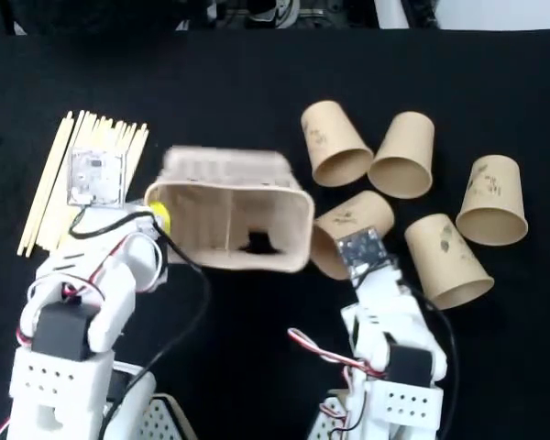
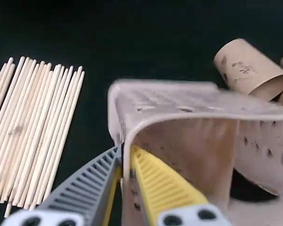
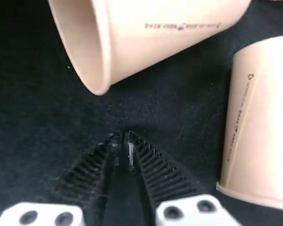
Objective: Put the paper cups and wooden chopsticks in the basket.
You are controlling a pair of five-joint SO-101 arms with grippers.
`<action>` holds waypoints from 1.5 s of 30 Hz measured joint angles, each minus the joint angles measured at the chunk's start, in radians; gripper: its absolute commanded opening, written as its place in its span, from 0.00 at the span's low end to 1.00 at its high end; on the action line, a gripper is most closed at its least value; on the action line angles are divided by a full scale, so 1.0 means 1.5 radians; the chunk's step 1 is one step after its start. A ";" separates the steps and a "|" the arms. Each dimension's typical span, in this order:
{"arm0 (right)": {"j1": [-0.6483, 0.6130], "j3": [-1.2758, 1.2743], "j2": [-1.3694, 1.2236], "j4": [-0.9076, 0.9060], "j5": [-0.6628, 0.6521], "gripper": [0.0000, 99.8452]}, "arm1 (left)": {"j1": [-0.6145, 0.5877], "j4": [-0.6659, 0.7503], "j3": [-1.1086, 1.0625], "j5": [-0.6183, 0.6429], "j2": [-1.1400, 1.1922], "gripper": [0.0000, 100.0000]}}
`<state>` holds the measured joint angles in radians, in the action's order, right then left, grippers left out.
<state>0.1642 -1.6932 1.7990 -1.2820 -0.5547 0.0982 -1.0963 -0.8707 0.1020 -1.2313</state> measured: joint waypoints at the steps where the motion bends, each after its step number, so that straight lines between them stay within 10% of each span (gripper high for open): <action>1: 0.002 0.000 0.000 0.000 0.000 0.03 | 0.001 -0.006 0.011 0.002 -0.001 0.03; 12: 0.004 0.000 0.000 0.000 0.000 0.03 | -0.035 -0.012 0.041 0.010 0.010 0.03; 19: 0.004 0.000 0.000 0.000 0.000 0.03 | -0.043 -0.012 0.042 0.010 0.063 0.31; 29: 0.005 0.043 0.000 -0.027 -0.069 0.03 | -0.042 -0.189 0.235 0.008 0.065 0.31; 36: 0.004 0.154 0.001 -0.058 -0.213 0.15 | -0.222 -0.259 0.353 -0.068 0.059 0.31; 45: -0.038 0.369 -0.042 -0.135 -0.224 0.29 | -0.512 -0.171 0.069 -0.184 0.028 0.31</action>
<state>0.1074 -1.1393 1.7361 -1.4845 -0.8907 -0.6705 -1.3525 -0.7679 -0.1741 -1.1899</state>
